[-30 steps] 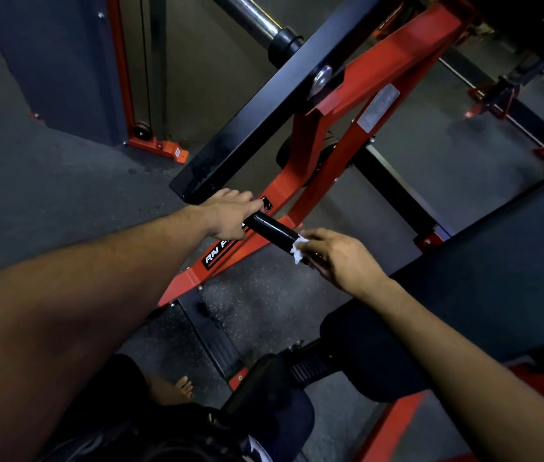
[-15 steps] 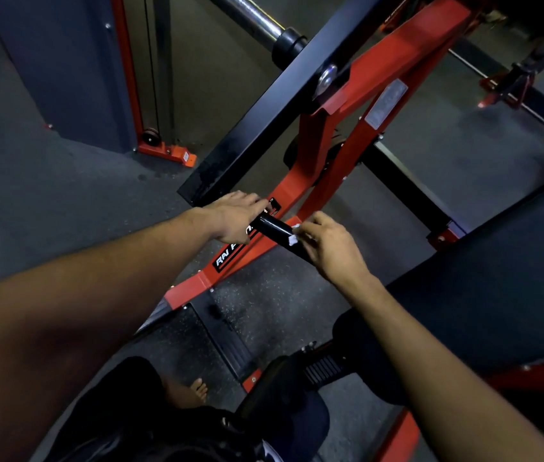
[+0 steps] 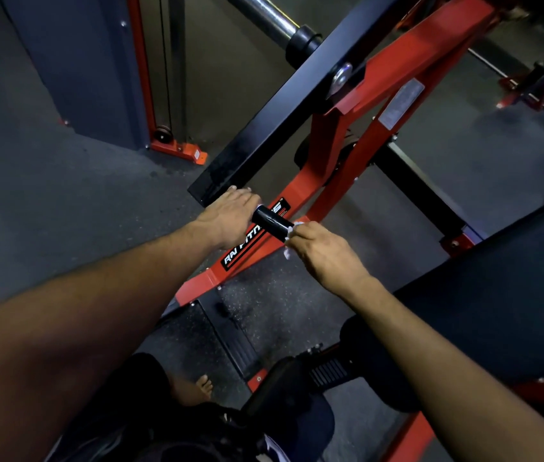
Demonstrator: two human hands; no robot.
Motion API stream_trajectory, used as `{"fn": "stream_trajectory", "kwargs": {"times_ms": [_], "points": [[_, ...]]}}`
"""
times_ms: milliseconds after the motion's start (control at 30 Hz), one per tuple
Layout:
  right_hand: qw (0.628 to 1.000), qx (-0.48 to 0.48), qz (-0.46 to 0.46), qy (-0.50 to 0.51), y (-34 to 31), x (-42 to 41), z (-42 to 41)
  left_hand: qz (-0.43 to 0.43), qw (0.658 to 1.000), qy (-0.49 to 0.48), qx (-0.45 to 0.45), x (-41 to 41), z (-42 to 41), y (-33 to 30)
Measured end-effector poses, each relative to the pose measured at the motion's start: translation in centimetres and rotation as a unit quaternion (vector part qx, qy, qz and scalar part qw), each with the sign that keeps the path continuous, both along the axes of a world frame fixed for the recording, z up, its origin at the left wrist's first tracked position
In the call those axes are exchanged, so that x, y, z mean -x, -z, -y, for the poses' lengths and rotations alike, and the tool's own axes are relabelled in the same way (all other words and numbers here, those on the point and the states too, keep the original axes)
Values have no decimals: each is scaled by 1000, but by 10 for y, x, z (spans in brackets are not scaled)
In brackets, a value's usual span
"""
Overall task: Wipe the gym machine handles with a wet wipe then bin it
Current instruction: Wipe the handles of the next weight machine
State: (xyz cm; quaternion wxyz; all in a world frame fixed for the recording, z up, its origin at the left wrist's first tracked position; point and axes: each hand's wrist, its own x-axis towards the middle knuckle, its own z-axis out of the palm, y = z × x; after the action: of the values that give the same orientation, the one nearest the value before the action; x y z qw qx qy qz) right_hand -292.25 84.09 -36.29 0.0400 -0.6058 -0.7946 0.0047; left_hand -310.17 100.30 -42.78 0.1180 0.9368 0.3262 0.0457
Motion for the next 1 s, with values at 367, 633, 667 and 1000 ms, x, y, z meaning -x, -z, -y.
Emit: {"fn": "stream_trajectory", "kwargs": {"times_ms": [367, 633, 667, 1000], "points": [[999, 14, -5, -47, 10, 11, -15, -21, 1000, 3, 6, 2, -2, -2], [999, -36, 14, 16, 13, 19, -34, -24, 1000, 2, 17, 3, -4, -2], [999, -27, 23, -4, 13, 17, -33, -31, 999, 4, 22, 4, -5, -2], [999, 8, -13, 30, 9, 21, -62, -46, 996, 35, 71, 5, -15, -9]]}}
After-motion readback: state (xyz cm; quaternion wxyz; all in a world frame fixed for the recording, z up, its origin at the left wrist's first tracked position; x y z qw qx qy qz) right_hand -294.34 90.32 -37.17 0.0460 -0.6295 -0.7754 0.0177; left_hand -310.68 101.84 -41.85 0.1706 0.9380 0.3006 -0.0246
